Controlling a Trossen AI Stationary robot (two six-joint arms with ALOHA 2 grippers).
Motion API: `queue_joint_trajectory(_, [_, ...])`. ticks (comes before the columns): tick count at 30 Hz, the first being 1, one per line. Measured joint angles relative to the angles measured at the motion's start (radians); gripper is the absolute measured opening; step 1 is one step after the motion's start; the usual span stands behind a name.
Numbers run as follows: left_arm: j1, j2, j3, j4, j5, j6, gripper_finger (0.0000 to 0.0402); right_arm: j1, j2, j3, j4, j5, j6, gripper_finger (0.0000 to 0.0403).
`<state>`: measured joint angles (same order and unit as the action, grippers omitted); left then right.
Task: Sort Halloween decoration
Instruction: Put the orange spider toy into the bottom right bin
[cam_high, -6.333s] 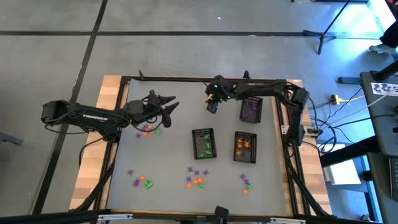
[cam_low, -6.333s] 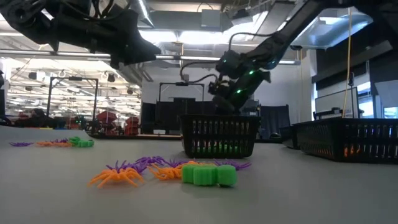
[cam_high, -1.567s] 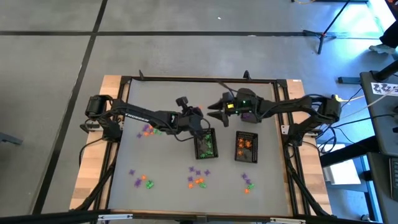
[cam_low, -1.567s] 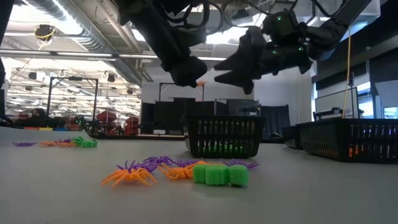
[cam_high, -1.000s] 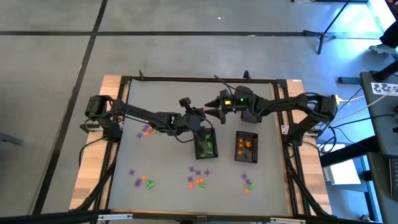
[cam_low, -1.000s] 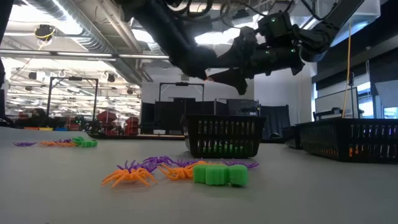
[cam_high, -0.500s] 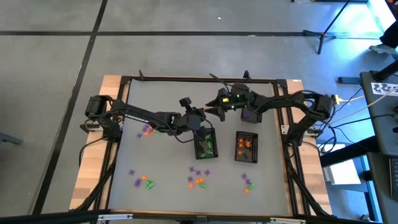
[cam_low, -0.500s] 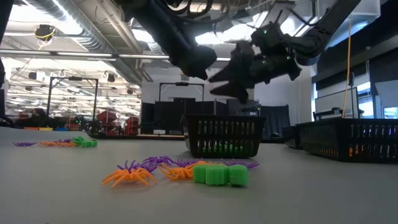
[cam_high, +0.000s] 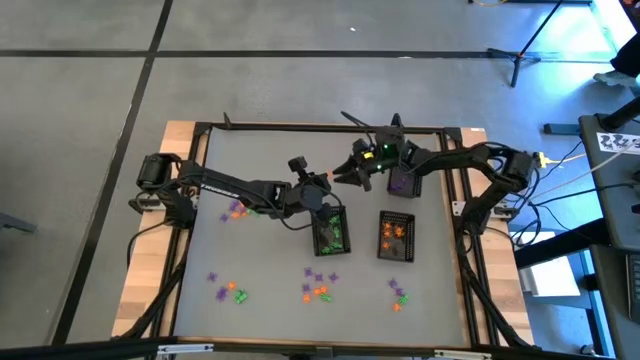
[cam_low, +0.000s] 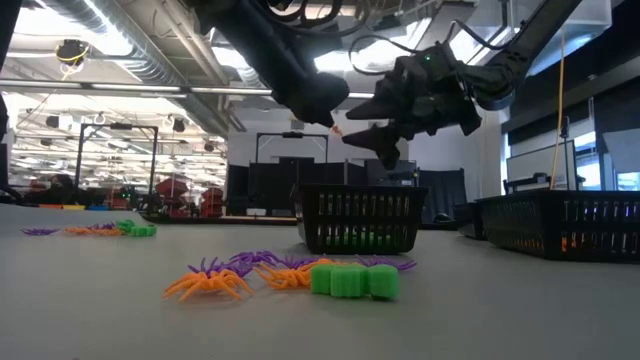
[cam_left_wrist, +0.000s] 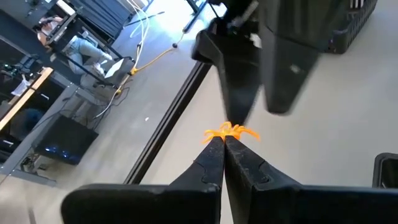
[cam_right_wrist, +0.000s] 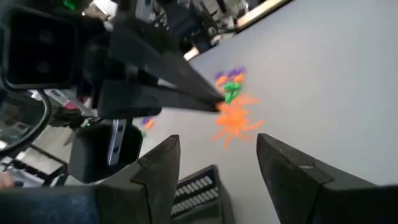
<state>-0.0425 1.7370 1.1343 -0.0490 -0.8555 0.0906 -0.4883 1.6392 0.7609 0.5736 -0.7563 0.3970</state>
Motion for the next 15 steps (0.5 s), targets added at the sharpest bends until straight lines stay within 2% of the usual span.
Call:
queue_joint_trajectory(7, [-0.005, 0.000, 0.000, 0.013, 0.009, 0.000, 0.0000, 0.011, 0.034, -0.001, 0.082, -0.027, 0.043, 0.0211])
queue_joint_trajectory(15, [-0.013, 0.000, 0.000, 0.042, 0.012, 0.026, 0.0000, 0.010, 0.049, -0.001, 0.087, -0.035, 0.048, 0.0211])
